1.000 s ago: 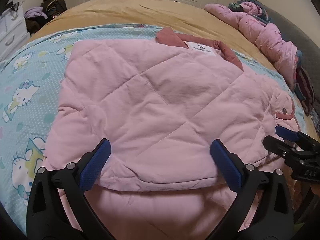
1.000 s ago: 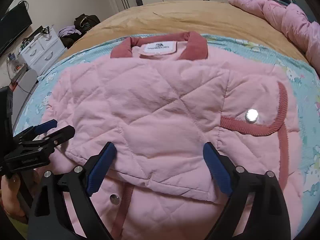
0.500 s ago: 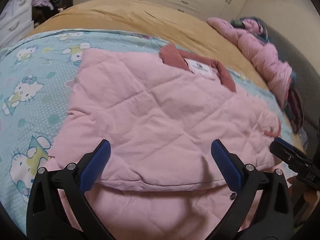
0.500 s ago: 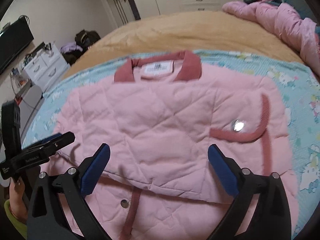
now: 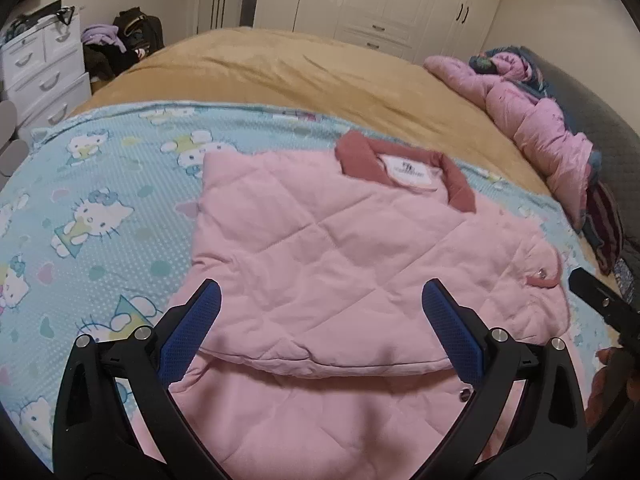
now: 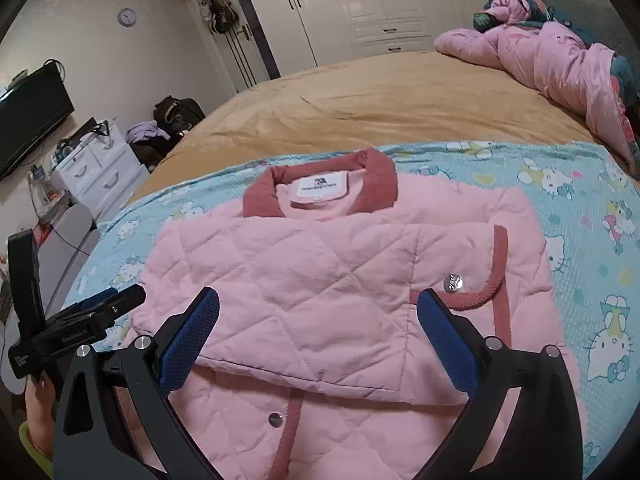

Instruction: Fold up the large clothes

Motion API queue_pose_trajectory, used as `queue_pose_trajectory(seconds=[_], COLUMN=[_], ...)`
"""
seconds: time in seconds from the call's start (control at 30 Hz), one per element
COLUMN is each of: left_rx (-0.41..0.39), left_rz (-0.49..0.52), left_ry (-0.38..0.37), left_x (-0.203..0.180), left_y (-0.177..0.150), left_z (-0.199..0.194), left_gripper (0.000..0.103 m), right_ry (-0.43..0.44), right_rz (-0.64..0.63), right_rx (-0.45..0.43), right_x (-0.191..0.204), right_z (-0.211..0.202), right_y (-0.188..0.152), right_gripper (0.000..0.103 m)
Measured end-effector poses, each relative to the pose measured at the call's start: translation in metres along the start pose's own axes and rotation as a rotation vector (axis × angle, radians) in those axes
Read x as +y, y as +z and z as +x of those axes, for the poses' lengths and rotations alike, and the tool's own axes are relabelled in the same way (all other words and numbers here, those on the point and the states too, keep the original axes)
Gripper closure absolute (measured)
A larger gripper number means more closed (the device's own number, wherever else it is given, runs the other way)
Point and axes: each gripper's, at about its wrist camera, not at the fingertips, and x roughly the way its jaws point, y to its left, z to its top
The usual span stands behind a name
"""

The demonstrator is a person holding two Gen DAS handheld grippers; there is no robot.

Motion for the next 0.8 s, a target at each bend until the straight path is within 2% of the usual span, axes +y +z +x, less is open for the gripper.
queue_pose_trajectory(seconds=[0.3,0.57,0.73,0.8], left_rx=[-0.063,-0.145,-0.187,-0.189], left_rz=[0.004,0.029,0.052,0.042], left_ry=[-0.038,-0.062,-0.082,-0.06], left_x=[-0.005,-0.015,-0.024,-0.021], left_y=[0.007,0.006,0.001,-0.004], left_z=[-0.034,-0.077,-0.104,-0.113], left_gripper=[0.009,0.009,0.009,0.009], right_ry=[0.017,0.015,0.01,-0.003], right_rz=[-0.012,-0.012,0.02,0.02], right_rx=[-0.075,-0.16,-0.159,-0.154], right_x=[0.013,0.017,0.007,0.005], right_z=[-0.03,-0.074,-0.099,-0.108], right_y=[0.006,0.006,-0.004,-0.008], right_gripper=[0.004,0.004,0.004,0.004])
